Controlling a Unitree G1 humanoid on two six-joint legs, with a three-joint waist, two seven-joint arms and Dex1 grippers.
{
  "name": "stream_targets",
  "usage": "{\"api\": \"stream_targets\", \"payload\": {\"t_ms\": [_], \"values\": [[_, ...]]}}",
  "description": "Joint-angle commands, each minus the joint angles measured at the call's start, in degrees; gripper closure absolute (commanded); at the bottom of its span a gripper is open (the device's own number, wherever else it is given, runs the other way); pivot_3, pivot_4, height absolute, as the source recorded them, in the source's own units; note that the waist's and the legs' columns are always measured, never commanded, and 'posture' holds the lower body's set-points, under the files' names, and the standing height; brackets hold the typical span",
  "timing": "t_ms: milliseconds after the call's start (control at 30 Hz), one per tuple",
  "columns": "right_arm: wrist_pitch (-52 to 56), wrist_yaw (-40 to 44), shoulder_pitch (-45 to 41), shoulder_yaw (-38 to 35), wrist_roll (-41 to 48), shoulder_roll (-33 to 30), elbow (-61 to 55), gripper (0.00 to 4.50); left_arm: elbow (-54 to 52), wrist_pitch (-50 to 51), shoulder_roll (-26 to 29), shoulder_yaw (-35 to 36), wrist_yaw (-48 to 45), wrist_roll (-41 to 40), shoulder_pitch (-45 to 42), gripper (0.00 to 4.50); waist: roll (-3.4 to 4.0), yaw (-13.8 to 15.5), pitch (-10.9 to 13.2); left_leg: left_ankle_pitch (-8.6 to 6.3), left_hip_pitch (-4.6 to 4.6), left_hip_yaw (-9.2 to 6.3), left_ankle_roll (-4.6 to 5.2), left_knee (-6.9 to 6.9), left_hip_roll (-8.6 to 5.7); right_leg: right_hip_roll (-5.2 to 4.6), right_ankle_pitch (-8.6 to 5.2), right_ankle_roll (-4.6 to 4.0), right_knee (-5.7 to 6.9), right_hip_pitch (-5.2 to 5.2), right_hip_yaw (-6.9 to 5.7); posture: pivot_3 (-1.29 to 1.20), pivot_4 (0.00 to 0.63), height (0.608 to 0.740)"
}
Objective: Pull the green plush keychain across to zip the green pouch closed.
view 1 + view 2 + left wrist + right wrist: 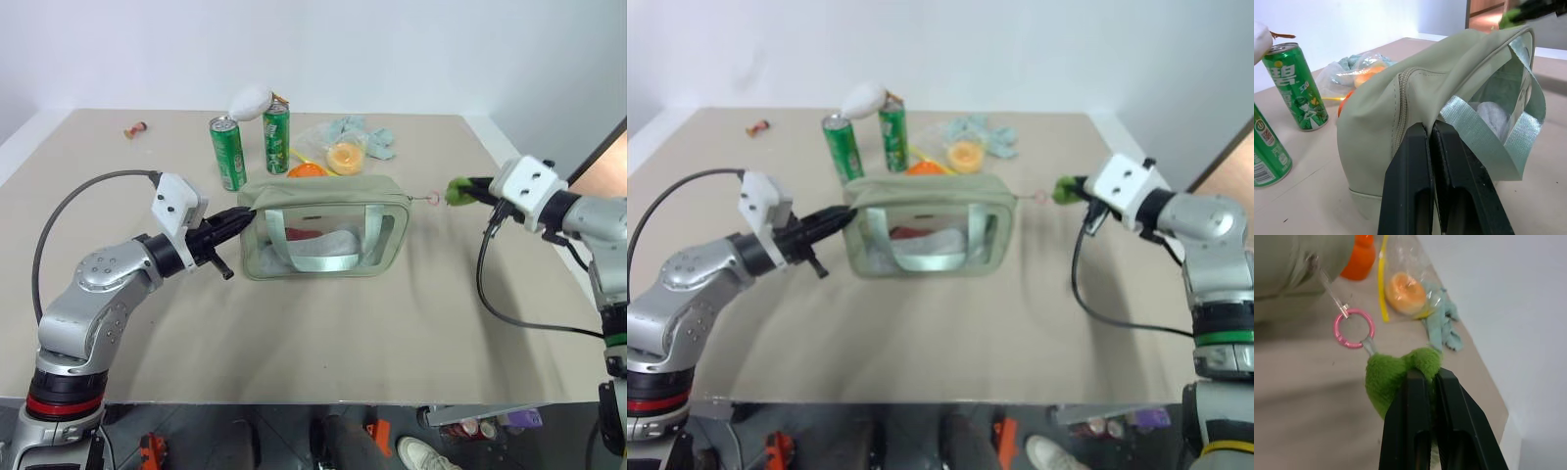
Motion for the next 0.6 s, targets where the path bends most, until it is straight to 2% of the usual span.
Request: {"api": "stream_targets", "payload": {"t_ms": [33, 267, 600], "values": [[0.2, -1.2, 3.2, -0.7, -2.3, -1.4, -4.1, 4.46, 0.7, 0.2, 1.5, 1.3, 0.3, 0.8, -0.5, 4.5, 0.0, 0.0, 0.0, 0.0, 0.01, 0.0, 0.0, 0.0, 0.0, 0.0, 0.0, 0.0, 0.0, 0.01, 0.0, 0.0, 0.15, 0.74], [1.0, -3.0, 9.8, 3.6, -4.9, 4.2, -10.4, 4.46, 0.8, 0.4, 1.4, 1.2, 0.6, 0.7, -1.2, 4.5, -0.01, -0.1, 0.0, 0.01, 0.14, -0.02, -0.01, 0.01, 0.01, 0.05, 0.02, 0.02, 0.02, 0.09, 0.02, 0.0, 0.15, 0.74], [-6.5, -5.6, 6.4, 9.2, -12.2, 6.7, -2.2, 4.46, -0.3, 1.0, 1.6, 1.9, 1.5, 0.4, -0.6, 4.5, -0.01, -0.2, 0.0, 0.02, 0.24, 0.01, -0.01, 0.01, 0.01, 0.13, 0.04, 0.03, 0.05, 0.12, 0.12, 0.0, 0.15, 0.74]]}}
